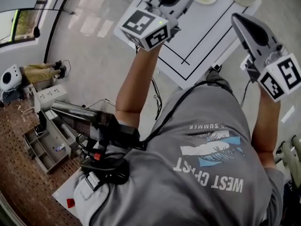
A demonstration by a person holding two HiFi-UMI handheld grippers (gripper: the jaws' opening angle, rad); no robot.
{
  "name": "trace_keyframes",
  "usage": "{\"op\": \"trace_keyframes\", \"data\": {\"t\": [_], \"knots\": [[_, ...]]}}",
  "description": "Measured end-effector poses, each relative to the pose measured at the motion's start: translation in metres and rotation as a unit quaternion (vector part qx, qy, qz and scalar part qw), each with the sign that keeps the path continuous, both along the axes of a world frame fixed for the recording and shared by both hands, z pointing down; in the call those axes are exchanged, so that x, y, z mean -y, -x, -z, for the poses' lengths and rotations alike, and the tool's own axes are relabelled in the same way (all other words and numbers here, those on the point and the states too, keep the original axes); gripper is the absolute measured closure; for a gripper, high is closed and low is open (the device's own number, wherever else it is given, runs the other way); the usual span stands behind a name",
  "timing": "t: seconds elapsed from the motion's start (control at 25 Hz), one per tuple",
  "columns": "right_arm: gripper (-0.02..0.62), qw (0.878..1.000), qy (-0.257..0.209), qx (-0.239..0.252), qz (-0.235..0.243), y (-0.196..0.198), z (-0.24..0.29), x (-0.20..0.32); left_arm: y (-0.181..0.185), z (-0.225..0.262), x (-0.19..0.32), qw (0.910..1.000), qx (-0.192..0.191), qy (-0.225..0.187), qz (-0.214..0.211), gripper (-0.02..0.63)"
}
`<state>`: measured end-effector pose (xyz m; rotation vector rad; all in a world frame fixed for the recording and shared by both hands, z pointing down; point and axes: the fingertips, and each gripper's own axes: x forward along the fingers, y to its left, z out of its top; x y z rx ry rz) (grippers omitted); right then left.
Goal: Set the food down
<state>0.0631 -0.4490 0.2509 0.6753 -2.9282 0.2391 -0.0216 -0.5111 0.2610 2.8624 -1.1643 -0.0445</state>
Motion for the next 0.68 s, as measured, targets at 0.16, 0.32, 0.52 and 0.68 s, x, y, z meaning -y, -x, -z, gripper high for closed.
{"op": "trace_keyframes", "data": {"t": [0.16,0.32,0.52,0.68], "knots": [[0.589,1.000,-0.006,0.018,0.001,0.002,0.001,-0.011,0.030,0.017,-0.029,0.9993,-0.024,-0.016,0.025,0.568],[0.589,1.000,-0.018,0.018,-0.002,0.008,0.013,-0.024,0.054,0.031,-0.054,0.9974,-0.045,-0.030,0.049,0.569],[0.589,0.999,-0.024,0.022,0.001,0.017,0.020,-0.040,0.066,0.040,-0.081,0.9964,-0.047,-0.043,0.056,0.568],[0.589,0.999,-0.023,0.025,0.002,0.025,0.024,-0.058,0.074,0.045,-0.103,0.9965,-0.045,-0.045,0.055,0.569]]}}
